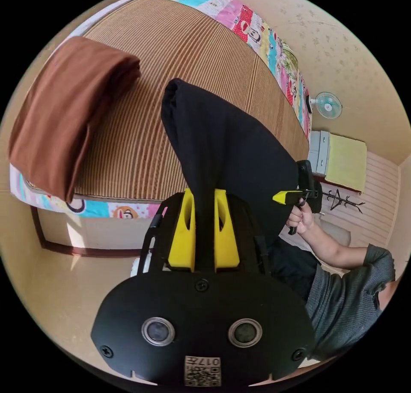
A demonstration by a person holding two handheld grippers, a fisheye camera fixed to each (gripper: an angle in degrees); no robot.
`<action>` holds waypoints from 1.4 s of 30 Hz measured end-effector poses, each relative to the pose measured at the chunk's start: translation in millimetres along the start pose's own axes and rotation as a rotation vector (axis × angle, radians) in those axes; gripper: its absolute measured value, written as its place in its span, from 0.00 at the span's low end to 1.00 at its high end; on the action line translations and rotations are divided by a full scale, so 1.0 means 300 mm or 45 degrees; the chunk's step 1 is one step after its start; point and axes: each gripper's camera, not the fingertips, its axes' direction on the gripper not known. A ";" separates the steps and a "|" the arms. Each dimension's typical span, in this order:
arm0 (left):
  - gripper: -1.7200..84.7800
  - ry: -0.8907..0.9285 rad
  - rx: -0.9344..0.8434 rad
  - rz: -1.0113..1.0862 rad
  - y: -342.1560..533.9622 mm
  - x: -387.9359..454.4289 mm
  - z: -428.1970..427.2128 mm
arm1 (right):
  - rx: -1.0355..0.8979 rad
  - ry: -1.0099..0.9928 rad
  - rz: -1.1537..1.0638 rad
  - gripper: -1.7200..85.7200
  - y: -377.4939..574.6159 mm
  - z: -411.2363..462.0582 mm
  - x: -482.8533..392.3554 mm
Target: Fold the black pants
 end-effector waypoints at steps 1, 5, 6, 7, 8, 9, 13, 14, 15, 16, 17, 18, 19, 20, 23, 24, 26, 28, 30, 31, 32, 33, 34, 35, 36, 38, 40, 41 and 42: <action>0.10 -0.028 0.007 0.015 0.000 -0.018 -0.061 | 0.010 -0.024 -0.032 0.12 -0.057 0.095 -0.065; 0.10 -0.231 0.057 0.107 -0.030 -0.115 -0.453 | 0.095 -0.094 -0.195 0.11 -0.254 0.403 -0.304; 0.10 -0.286 0.085 0.124 -0.048 -0.142 -0.546 | 0.113 -0.091 -0.213 0.11 -0.281 0.443 -0.329; 0.11 -0.315 0.099 0.130 -0.058 -0.158 -0.587 | 0.159 -0.071 -0.225 0.11 -0.332 0.522 -0.364; 0.11 -0.372 0.125 0.133 -0.082 -0.194 -0.651 | 0.201 -0.015 -0.220 0.10 -0.377 0.592 -0.380; 0.12 -0.413 0.154 0.115 -0.107 -0.242 -0.691 | 0.211 0.029 -0.214 0.10 -0.400 0.625 -0.381; 0.10 -0.509 0.268 -0.249 -0.118 -0.480 -0.681 | 0.094 0.546 -0.014 0.07 -0.487 0.750 -0.295; 0.08 -0.524 0.296 -0.427 -0.076 -0.566 -0.634 | 0.062 0.606 -0.043 0.05 -0.466 0.734 -0.283; 0.05 -0.486 0.320 -0.567 -0.014 -0.641 -0.573 | 0.047 0.623 -0.076 0.05 -0.447 0.717 -0.282; 0.05 -0.446 0.334 -0.609 0.020 -0.672 -0.539 | 0.019 0.674 -0.124 0.04 -0.396 0.670 -0.275; 0.04 -0.357 0.367 -0.648 0.090 -0.718 -0.468 | -0.002 0.749 -0.131 0.04 -0.327 0.602 -0.259; 0.03 -0.295 0.405 -0.630 0.163 -0.736 -0.394 | -0.009 0.782 -0.124 0.04 -0.288 0.561 -0.249; 0.03 -0.280 0.419 -0.602 0.199 -0.735 -0.358 | -0.010 0.828 -0.098 0.03 -0.202 0.467 -0.228; 0.02 -0.265 0.432 -0.536 0.270 -0.720 -0.286 | 0.011 0.846 -0.052 0.03 -0.105 0.357 -0.209; 0.01 -0.085 0.477 -0.392 0.460 -0.649 -0.116 | 0.208 0.878 0.157 0.03 0.177 0.045 -0.213; 0.01 0.061 0.515 -0.321 0.533 -0.608 -0.055 | 0.269 0.882 0.202 0.02 0.238 -0.015 -0.227; 0.01 0.325 0.578 -0.149 0.617 -0.520 0.030 | 0.541 0.875 0.345 0.02 0.488 -0.216 -0.330; 0.01 0.583 0.561 0.077 0.652 -0.396 0.120 | 0.731 0.865 0.367 0.02 0.653 -0.315 -0.452; 0.01 0.686 0.447 0.307 0.646 -0.177 0.246 | 0.890 0.905 0.287 0.02 0.794 -0.391 -0.608; 0.01 0.674 0.413 0.353 0.637 -0.119 0.277 | 1.002 0.972 0.231 0.02 0.891 -0.436 -0.727; 0.01 0.641 0.330 0.451 0.611 0.005 0.345 | 1.143 1.064 0.200 0.02 0.995 -0.470 -0.847; 0.01 0.602 0.240 0.559 0.579 0.134 0.411 | 1.224 1.116 0.190 0.02 1.051 -0.482 -0.907; 0.01 0.576 0.197 0.622 0.563 0.202 0.442 | 1.389 1.233 0.177 0.02 1.165 -0.492 -1.026; 0.01 0.502 0.123 0.800 0.546 0.349 0.491 | 1.572 1.377 0.184 0.03 1.284 -0.484 -1.142; 0.01 0.395 0.069 1.085 0.562 0.516 0.532 | 1.668 1.455 0.185 0.03 1.347 -0.472 -1.199; 0.01 0.129 -0.030 1.507 0.635 0.747 0.610 | 1.958 1.674 0.149 0.03 1.578 -0.418 -1.372; 0.01 -0.133 -0.058 1.782 0.717 0.902 0.695 | 2.129 1.719 0.123 0.03 1.740 -0.395 -1.438; 0.01 -0.227 -0.012 1.894 0.764 0.971 0.739 | 2.199 1.690 0.100 0.03 1.841 -0.397 -1.451; 0.01 -0.241 0.039 1.940 0.794 1.022 0.775 | 2.214 1.667 0.097 0.03 1.886 -0.403 -1.449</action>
